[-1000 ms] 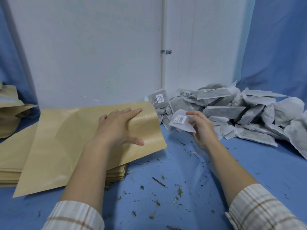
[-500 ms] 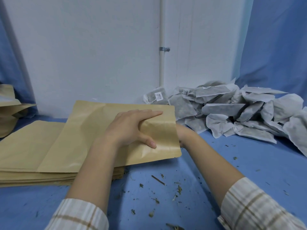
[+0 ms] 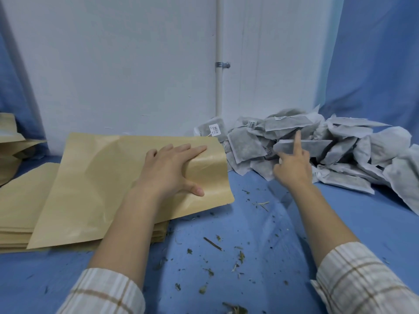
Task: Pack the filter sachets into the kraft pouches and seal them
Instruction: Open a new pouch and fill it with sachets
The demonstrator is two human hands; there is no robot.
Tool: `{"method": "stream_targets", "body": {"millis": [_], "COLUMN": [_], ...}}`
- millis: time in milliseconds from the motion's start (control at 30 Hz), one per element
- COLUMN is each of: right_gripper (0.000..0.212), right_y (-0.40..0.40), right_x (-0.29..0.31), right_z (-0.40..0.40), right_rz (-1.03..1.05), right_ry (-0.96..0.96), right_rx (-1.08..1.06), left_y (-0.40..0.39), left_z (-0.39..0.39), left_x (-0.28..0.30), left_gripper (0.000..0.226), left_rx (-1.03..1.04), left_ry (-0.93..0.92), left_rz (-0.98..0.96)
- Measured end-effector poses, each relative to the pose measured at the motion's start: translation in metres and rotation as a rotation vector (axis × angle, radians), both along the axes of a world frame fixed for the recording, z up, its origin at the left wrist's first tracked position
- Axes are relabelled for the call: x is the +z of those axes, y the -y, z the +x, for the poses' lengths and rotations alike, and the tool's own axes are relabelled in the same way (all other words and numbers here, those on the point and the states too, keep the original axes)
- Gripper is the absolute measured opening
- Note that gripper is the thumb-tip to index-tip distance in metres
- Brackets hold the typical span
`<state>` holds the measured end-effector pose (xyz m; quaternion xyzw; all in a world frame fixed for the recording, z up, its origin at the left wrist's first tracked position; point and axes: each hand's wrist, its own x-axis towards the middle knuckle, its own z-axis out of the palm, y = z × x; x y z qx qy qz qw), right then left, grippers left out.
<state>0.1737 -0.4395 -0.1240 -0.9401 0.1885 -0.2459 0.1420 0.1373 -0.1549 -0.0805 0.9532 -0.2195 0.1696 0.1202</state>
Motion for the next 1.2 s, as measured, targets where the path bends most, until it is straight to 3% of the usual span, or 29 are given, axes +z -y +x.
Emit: {"method": "stream_targets", "body": {"millis": [67, 133, 233, 333, 367, 467, 533, 700, 833, 967, 1033, 1100, 1200], "right_gripper": [0.033, 0.041, 0.040, 0.026, 0.022, 0.014, 0.020, 0.041, 0.029, 0.014, 0.021, 0.024, 0.016], "right_y": [0.006, 0.007, -0.002, -0.018, -0.023, -0.030, -0.028, -0.041, -0.069, -0.093, -0.095, -0.093, -0.093], "right_x": [0.002, -0.002, -0.002, 0.008, 0.014, 0.029, 0.035, 0.038, 0.037, 0.030, 0.029, 0.028, 0.033], "right_z": [0.000, 0.003, 0.004, 0.003, 0.002, -0.003, -0.007, -0.014, -0.014, -0.010, -0.009, -0.014, -0.018], "right_rz": [-0.034, -0.049, 0.066, -0.027, 0.036, 0.595, 0.998, 1.431, 1.466, 1.264, 1.260, 1.251, 1.146], "right_ry": [-0.110, -0.097, 0.163, 0.392, 0.428, 0.512, 0.537, 0.357, 0.169, -0.030, -0.199, -0.361, -0.322], "right_rx": [0.002, 0.024, 0.040, 0.113, 0.120, 0.186, 0.254, 0.512, 0.734, 0.776, 0.709, 0.773, 0.893], "left_y": [0.000, 0.000, 0.000, -0.001, -0.001, -0.003, -0.004, -0.002, 0.001, 0.007, 0.013, 0.017, 0.016], "left_z": [0.000, 0.001, 0.000, -0.001, 0.000, 0.001, 0.001, 0.000, -0.003, -0.008, -0.010, -0.011, -0.009], "left_x": [0.000, 0.000, 0.000, 0.001, 0.001, 0.002, 0.003, 0.003, 0.005, 0.008, 0.009, 0.007, 0.005], "left_gripper": [0.099, 0.099, 0.099, 0.099, 0.100, 0.100, 0.100, 0.099, 0.099, 0.095, 0.093, 0.092, 0.091], "left_rx": [-0.001, 0.000, -0.003, 0.004, 0.011, 0.026, 0.034, 0.026, -0.027, -0.178, -0.238, -0.246, -0.214], "left_ry": [-0.006, -0.020, -0.019, -0.014, -0.017, -0.025, -0.022, -0.001, -0.010, -0.037, -0.069, -0.081, -0.043], "left_rz": [-0.001, -0.009, -0.015, -0.018, -0.022, -0.038, -0.051, -0.084, -0.118, -0.214, -0.234, -0.224, -0.197]}}
